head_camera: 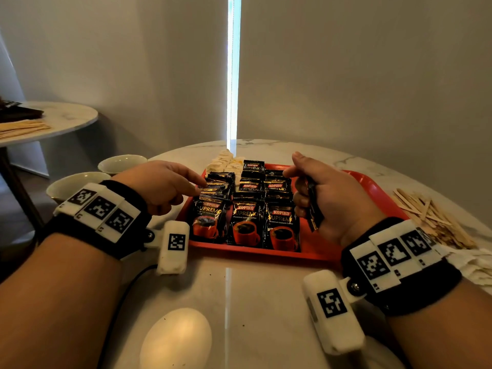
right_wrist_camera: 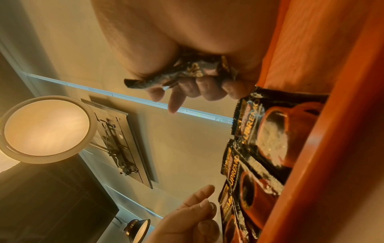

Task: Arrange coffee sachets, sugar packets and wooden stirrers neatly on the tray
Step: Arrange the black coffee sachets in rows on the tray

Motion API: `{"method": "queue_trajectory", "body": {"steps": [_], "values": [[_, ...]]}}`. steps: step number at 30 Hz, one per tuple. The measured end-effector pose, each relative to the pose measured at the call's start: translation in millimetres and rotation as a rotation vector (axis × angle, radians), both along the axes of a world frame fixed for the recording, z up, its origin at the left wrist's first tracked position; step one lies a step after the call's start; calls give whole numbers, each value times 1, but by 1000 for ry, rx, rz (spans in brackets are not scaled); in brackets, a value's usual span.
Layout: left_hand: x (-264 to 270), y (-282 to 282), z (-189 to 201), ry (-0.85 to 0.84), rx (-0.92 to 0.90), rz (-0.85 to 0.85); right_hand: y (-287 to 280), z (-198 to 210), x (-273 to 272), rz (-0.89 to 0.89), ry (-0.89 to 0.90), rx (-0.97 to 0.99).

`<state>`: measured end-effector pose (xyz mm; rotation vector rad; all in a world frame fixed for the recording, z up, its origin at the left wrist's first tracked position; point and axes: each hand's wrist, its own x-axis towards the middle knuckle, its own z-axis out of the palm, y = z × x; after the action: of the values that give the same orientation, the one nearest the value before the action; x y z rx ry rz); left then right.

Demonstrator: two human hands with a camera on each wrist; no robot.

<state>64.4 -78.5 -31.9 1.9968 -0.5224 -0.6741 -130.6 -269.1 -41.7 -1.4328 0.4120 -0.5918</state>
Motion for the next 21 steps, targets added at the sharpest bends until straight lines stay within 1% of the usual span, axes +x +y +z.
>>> {"method": "queue_trajectory", "body": {"steps": [6,10,13,18,21], "values": [[-4,0,1,-25,-34,19,2,2,-2,3,4,5],[-7,0,3,-40,-92,33,3,4,-1,11,0,22],[-12,-3,6,-10,-189,0,2,4,0,11,16,48],[-27,-10,12,74,-387,-77,1,2,1,5,-52,139],[-38,-16,11,115,-482,-135,4,5,1,-27,-46,136]]}}
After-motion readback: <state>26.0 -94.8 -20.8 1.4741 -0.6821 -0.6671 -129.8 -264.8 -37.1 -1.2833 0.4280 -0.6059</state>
